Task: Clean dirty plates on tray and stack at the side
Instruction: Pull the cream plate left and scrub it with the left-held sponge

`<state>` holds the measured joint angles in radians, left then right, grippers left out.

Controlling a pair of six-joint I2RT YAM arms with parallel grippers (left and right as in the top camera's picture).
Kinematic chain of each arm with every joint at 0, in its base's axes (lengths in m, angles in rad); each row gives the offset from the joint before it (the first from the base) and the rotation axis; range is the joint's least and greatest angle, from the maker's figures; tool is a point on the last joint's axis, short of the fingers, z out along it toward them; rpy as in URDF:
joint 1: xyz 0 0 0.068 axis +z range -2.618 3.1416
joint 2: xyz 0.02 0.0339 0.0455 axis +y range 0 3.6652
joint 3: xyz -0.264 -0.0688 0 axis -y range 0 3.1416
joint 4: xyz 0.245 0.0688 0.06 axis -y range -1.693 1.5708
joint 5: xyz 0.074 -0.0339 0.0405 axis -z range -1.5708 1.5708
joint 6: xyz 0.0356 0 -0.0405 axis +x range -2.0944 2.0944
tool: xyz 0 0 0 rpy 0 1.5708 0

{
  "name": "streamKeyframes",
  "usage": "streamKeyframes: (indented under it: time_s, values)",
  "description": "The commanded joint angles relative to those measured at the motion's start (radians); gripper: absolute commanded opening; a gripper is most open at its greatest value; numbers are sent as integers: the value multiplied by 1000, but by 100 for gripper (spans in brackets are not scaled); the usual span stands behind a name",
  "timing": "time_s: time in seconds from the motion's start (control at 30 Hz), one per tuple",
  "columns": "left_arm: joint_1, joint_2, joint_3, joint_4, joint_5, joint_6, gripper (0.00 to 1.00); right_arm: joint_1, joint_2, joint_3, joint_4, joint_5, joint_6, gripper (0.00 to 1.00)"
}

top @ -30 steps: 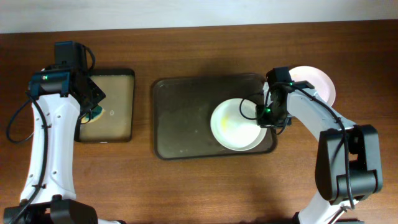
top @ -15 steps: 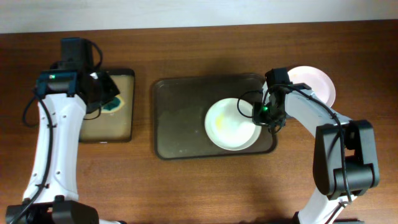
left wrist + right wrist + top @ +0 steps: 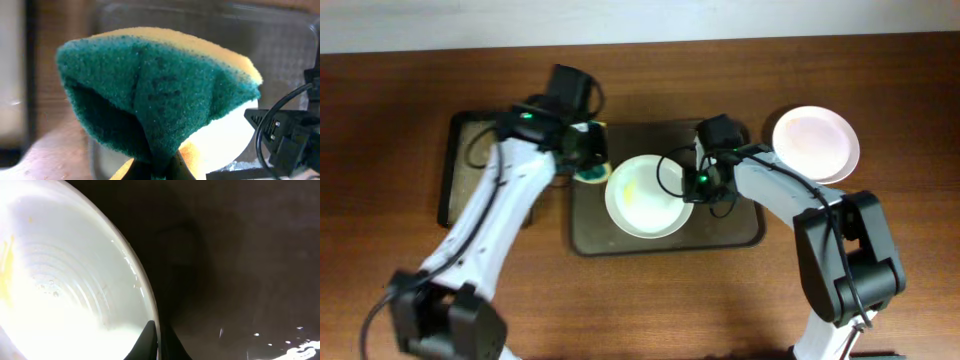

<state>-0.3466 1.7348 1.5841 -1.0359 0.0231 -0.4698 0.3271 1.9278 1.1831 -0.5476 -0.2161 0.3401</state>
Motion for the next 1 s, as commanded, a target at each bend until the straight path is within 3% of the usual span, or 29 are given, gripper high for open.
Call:
streamKeyframes:
  time_s: [0.0,0.17,0.33,0.5,0.57,0.7,0.8,0.9,0.97]
  values:
    - [-96,126,0,58,16,-15,0,6,27,-13,-5,18,-16,4]
    - [-172,268,0,120,24,-15,0,6,27,-13,-13,18,-29,4]
    - [-200,376,0,208,181,-14,0,6,27,-14,-18,18,-29,4]
    - [-204,452,0,205,181,-6,0,6,27,-14,-24,18,-29,4]
    - [-201,460,0,171,84,-7,0,6,27,-14,-24,18,-29,4]
    - [-200,460,1,57,-331,-7,0,6,27,-14,-40,47,-29,4]
    - [-200,460,1,1,-557,-8,0,6,27,-14,-49,71,-29,4]
    - [-200,459,13,-23,-671,-9,0,6,27,-14,-51,71,-29,4]
    - [-200,447,58,-79,-673,-74,0,6,27,-14,-51,71,-29,4]
